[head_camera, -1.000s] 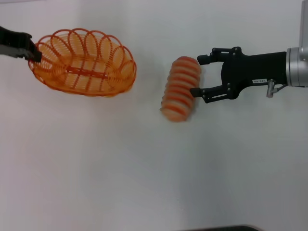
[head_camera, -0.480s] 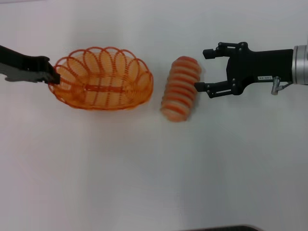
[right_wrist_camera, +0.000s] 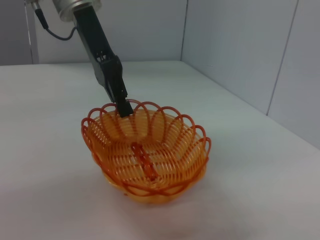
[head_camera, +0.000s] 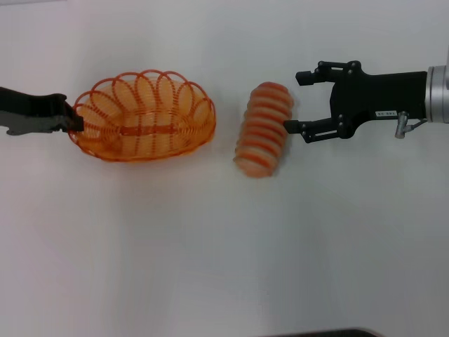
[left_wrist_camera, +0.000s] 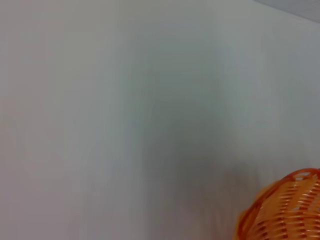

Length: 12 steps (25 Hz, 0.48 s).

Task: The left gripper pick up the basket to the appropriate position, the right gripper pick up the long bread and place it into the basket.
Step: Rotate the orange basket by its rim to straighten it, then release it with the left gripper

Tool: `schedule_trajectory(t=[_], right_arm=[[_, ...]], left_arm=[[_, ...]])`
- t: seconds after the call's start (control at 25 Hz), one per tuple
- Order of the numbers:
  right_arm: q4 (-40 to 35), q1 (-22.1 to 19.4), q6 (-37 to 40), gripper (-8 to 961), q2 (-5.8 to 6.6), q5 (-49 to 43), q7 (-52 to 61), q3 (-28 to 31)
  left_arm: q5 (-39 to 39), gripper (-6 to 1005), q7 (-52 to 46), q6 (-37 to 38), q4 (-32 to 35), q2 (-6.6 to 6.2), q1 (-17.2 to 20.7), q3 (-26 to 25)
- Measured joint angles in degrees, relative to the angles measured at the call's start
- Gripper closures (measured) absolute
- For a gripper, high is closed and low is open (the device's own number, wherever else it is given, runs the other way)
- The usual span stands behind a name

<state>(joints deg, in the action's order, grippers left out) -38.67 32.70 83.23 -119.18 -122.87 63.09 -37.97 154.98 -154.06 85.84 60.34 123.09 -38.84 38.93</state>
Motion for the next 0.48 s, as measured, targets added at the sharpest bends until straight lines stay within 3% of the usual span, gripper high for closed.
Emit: schedule_trajectory(t=[0.48], right_arm=[[0.00,0.01,0.19,39,0.00,0.00,-0.10,-0.09]], left_arm=[[-0.20,932,-0.10,-2.26,-1.12,0.69,1.28,0.73]])
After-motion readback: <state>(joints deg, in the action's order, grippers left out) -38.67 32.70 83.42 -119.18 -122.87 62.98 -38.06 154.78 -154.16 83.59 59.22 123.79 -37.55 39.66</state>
